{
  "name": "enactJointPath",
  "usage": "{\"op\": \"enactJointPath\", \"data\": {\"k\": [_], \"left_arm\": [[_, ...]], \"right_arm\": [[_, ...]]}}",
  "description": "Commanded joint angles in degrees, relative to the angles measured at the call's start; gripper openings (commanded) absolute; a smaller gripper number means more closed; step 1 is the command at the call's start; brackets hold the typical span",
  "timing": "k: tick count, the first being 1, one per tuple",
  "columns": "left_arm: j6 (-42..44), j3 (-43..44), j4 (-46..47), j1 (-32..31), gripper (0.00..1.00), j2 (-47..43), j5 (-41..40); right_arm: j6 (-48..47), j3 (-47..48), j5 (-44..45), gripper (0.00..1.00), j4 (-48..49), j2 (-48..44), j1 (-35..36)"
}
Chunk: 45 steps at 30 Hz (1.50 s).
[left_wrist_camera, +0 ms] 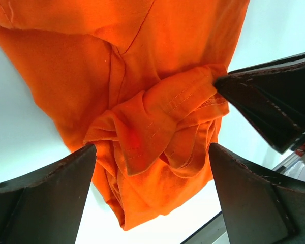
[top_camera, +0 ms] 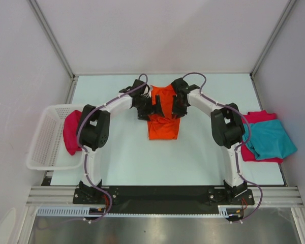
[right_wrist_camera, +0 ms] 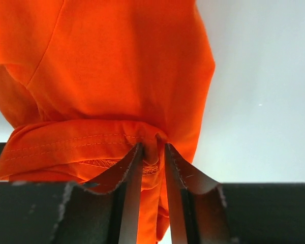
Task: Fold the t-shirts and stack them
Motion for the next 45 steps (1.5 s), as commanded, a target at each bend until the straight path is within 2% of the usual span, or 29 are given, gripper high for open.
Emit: {"op": "enactJointPath", "data": {"k": [1,8,14,18,25,32,39,45], "left_arm": [[1.0,0.5,-0.1,0.3,0.97,-1.4,-0.8],[1.5,-3.8,-0.6,0.3,0.98,-8.5,-4.4],[1.0,-11.7,1.1,0.0,0.98,-16.4,-6.6],[0.7,-14.9,2.2,-0.1,0.98,-18.4,-6.5],[0.6,-16.8,3.4,-0.5,0.98,-18.8,-6.2],[0.6,-19.3,3.6,-0.5,0.98,-21.5,-6.5],[0.7,-21.3,3.6,-0.5,0.98,-23.1,-6.7],[1.0,-22.7,3.7,-0.5,0.98,-23.8,-6.7]], "right_arm": [[-2.0,3.4,2.2,0.30,-0.3,-1.5,-0.4],[-2.5,3.5,5.7,0.30,-1.6,-6.6,0.5],[-0.8,-1.7,6.6,0.30,-0.3,-11.9,4.6],[0.6,-4.3,5.4,0.29,0.6,-13.1,7.4],[2.7,-5.9,4.3,0.29,1.6,-10.8,11.1],[2.0,-3.3,4.2,0.28,2.7,-5.3,9.8],[0.7,4.0,5.1,0.26,3.2,3.4,7.6],[-1.1,11.3,8.0,0.25,1.3,6.3,6.3]]}}
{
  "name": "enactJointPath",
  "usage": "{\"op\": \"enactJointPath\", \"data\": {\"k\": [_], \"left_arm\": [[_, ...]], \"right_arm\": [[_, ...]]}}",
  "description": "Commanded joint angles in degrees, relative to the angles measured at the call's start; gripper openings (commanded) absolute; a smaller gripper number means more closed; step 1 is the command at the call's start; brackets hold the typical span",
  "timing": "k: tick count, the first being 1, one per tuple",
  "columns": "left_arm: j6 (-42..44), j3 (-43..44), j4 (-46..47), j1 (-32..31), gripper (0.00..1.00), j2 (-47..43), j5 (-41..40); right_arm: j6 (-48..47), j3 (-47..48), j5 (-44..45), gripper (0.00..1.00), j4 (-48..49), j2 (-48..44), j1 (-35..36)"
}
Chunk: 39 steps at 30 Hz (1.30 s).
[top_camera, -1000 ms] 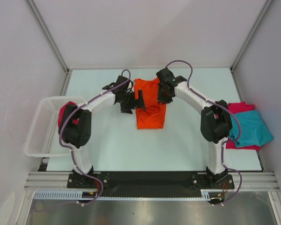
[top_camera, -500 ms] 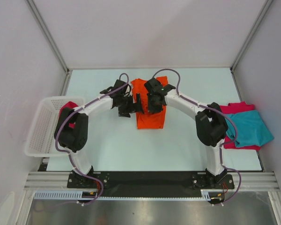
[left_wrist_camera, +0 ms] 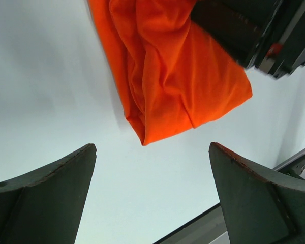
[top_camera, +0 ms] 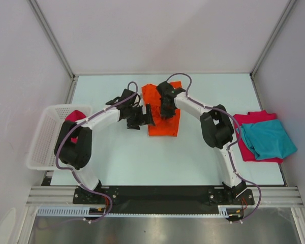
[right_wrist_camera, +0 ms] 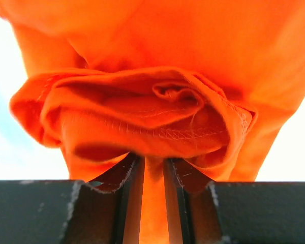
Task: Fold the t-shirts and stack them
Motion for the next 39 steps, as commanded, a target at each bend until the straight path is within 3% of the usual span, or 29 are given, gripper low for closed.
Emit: {"op": "enactJointPath", "data": {"k": [1,15,27,39], "left_arm": [[1.0,-1.3,1.2,-0.2,0.98,-2.8,-0.5],[0.5,-2.7,2.2,-0.2,0.98,-3.6,0.2],[-0.8,-5.2,7.3,-1.8,0.97,0.0,1.2],[-1.5,-5.5,9.5,-4.4,0.96,3.7,1.3]], "right_arm": [[-2.0,7.7,3.4,0.25,-0.4,1.9,-1.2],[-3.3,15.2,4.6,0.25,-5.5,5.8,-4.0],[-1.2,-16.7,4.0,0.28,2.2,-16.1,-2.6],[-0.9,-20.8,3.9,0.28,0.7,-21.1,-0.2]]}}
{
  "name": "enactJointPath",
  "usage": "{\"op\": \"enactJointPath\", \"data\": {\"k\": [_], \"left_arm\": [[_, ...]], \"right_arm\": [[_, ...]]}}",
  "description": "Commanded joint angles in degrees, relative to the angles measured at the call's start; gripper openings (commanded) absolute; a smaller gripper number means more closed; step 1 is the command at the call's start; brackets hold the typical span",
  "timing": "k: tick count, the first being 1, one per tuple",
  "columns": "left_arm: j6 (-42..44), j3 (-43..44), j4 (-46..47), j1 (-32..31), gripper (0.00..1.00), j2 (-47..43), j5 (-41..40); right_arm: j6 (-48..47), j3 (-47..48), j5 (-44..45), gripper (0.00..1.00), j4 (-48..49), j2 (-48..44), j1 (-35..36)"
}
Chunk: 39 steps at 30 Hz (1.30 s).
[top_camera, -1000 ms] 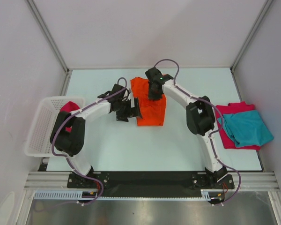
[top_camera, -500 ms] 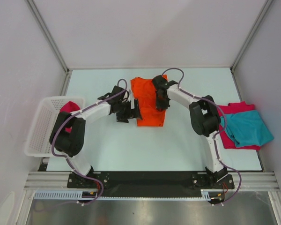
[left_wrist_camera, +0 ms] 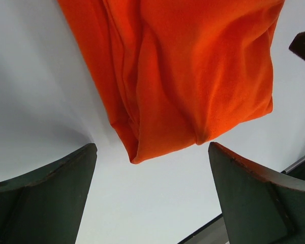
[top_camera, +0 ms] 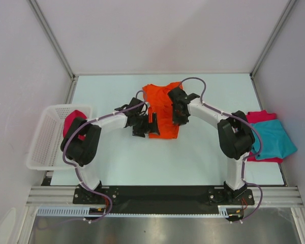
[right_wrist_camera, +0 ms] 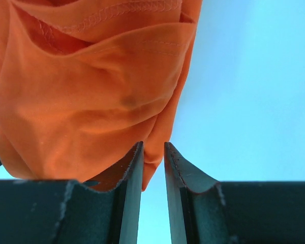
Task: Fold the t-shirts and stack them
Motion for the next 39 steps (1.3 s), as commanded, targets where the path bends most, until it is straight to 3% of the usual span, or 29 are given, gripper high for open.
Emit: {"op": "enactJointPath", "data": {"k": [1,23,28,39], "left_arm": [[-0.8,-0.2,2.3,-0.1,0.96,-0.2,0.8],[-0.7,-0.6,3.6,-0.2,0.94,1.0,1.8],[-0.5,-1.7,5.3,-0.2,0.80,0.4,3.1],[-0.7,-1.9,7.1,-0.2,0.63,1.4,4.4]], "right_arm": [[1.4,-2.2,0.2,0.28,0.0,-4.4,1.7],[7.2,-14.0,-2.2,0.28,3.4,-6.2,7.3],[7.1,-13.7,-1.1,0.28,3.9,-5.6,6.9],[7.5,-10.5,0.0,0.28,0.5,-10.1,7.5]]}}
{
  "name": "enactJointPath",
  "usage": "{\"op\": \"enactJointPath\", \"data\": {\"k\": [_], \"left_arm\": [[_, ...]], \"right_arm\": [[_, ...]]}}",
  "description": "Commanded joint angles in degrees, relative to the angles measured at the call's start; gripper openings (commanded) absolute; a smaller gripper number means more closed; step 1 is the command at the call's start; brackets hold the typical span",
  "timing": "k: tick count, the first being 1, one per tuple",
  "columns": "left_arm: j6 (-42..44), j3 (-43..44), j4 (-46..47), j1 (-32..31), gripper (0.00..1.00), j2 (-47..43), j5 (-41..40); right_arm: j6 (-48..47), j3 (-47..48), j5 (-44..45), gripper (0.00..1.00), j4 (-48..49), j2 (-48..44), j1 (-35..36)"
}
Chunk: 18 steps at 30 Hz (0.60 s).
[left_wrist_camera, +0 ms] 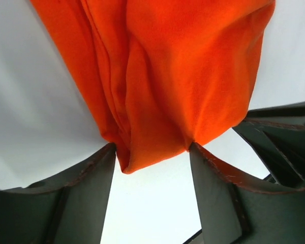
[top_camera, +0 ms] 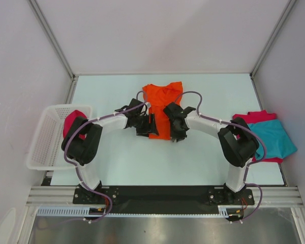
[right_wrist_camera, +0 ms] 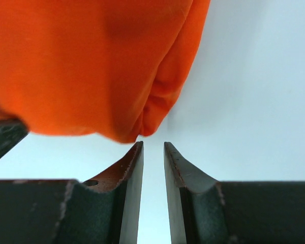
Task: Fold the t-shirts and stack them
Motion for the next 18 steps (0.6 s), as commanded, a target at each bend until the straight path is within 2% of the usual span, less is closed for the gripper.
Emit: {"op": "enactJointPath", "data": {"k": [1,4,5,7,8,18], "left_arm": [[-0.8,-0.5,3.1,-0.2,0.61,0.5,1.6],[-0.9,-0.6,3.8,-0.2,0.48,1.2,2.3],[-1.1,-0.6,4.0,-0.3,0.32,1.4,2.3],[-1.2,-0.8,4.4,-0.2,0.22,1.8,2.3],[-1.3,-0.8,4.6,-0.2,0.13,2.1,2.3],[-0.9,-1.0,4.4,-0.2,0.08,2.0,1.6]], "right_arm": [[1.1,3.1,2.1,0.29,-1.4,-5.0,0.3],[1.0,4.2,2.2,0.29,-1.8,-5.6,0.3],[1.0,4.4,2.3,0.29,-1.8,-5.5,0.3],[0.9,4.9,2.2,0.29,-1.8,-4.7,0.2],[0.7,5.0,2.0,0.29,-1.8,-4.2,0.2],[0.8,2.3,1.2,0.29,1.8,0.1,0.1]]}}
